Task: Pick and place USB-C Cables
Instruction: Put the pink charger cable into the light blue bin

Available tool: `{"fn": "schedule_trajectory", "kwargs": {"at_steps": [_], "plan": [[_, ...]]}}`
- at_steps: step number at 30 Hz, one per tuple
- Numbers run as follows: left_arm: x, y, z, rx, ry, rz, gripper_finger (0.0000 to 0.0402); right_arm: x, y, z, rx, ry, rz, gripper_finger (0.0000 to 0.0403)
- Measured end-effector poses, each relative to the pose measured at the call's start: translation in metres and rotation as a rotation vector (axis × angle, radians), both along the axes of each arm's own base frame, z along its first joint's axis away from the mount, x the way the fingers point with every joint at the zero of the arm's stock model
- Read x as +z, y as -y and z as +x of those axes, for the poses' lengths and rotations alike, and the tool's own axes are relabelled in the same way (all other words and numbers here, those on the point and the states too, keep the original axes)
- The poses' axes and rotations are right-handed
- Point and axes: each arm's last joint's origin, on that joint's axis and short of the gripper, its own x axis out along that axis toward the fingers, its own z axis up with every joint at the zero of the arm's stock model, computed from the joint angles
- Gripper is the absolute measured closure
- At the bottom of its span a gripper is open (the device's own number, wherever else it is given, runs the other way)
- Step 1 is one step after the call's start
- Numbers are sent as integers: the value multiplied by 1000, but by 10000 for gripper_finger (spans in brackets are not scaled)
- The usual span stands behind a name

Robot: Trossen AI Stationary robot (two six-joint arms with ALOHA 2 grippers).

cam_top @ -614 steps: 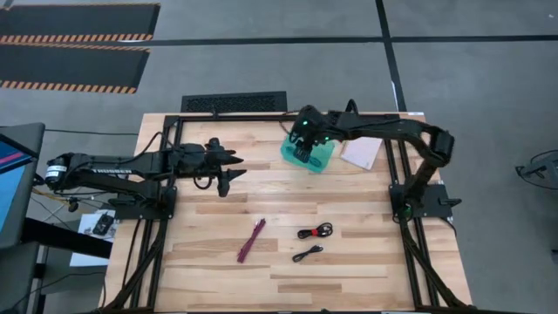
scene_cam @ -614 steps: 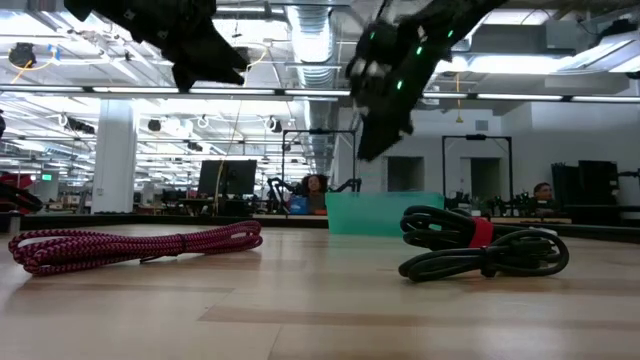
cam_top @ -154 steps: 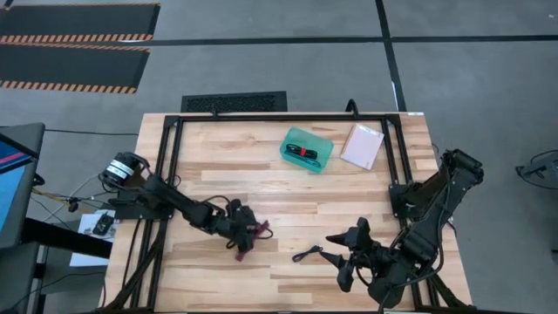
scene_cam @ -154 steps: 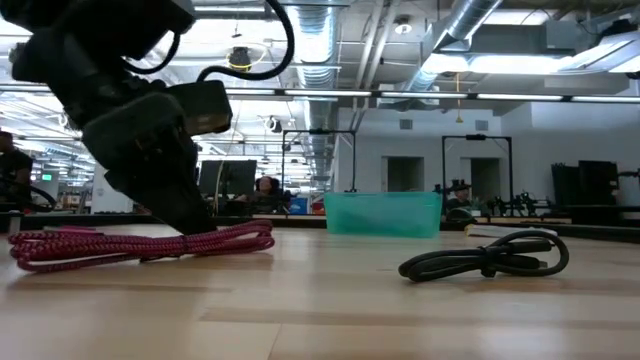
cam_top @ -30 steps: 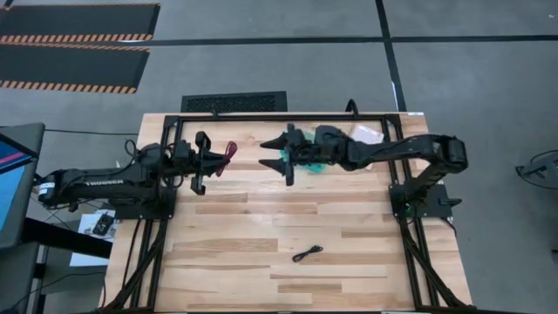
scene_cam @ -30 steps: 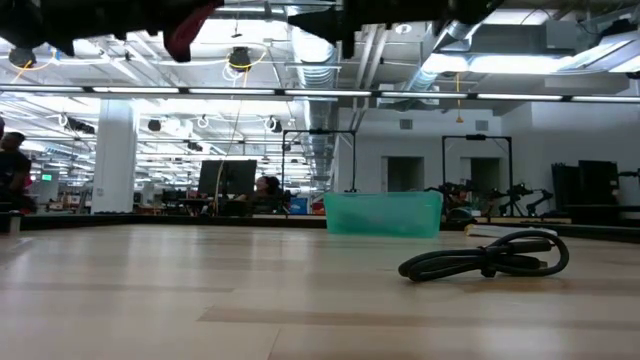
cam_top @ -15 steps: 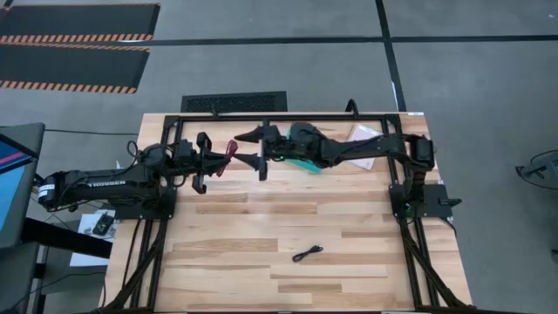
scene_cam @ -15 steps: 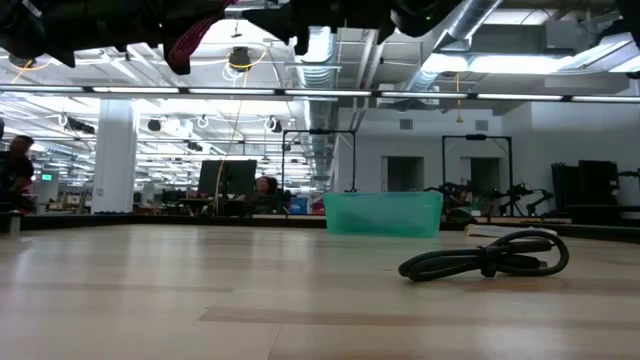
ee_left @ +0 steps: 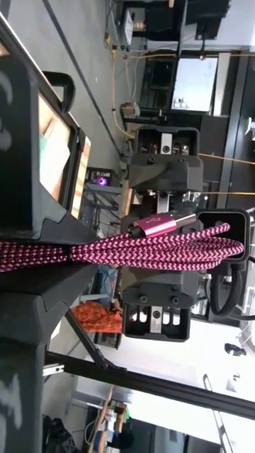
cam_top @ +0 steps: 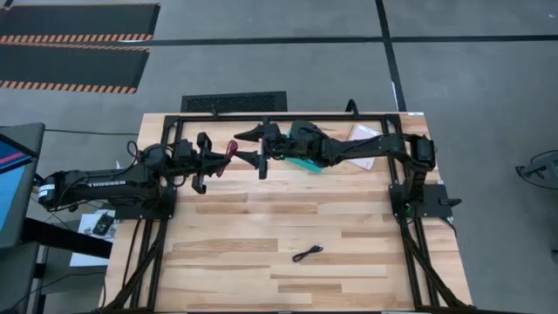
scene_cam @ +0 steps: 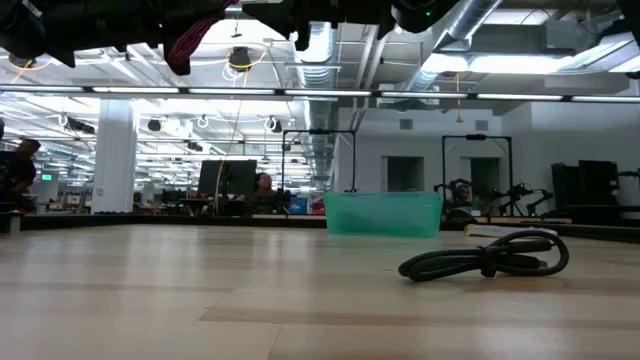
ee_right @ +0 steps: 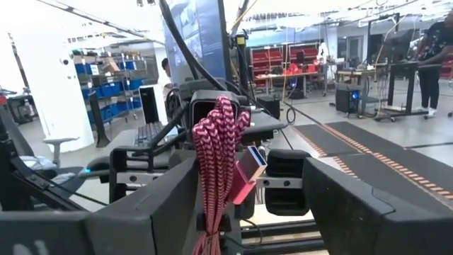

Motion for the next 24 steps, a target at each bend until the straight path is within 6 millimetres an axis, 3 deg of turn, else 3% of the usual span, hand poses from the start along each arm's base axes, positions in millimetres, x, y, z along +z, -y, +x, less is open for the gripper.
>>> {"fn": "schedule_trajectory", "kwargs": {"at_steps": [10, 19, 24], "plan": [[-1, 0, 0, 10, -6, -7, 393, -1, 1, 0, -1, -7, 41, 200], [-1, -1, 0, 15, -15, -21, 393, -1, 1, 0, 4, -6, 44, 383], [-3, -1, 1, 15, -35, -31, 393, -1, -4, 1, 5, -11, 45, 382]]}}
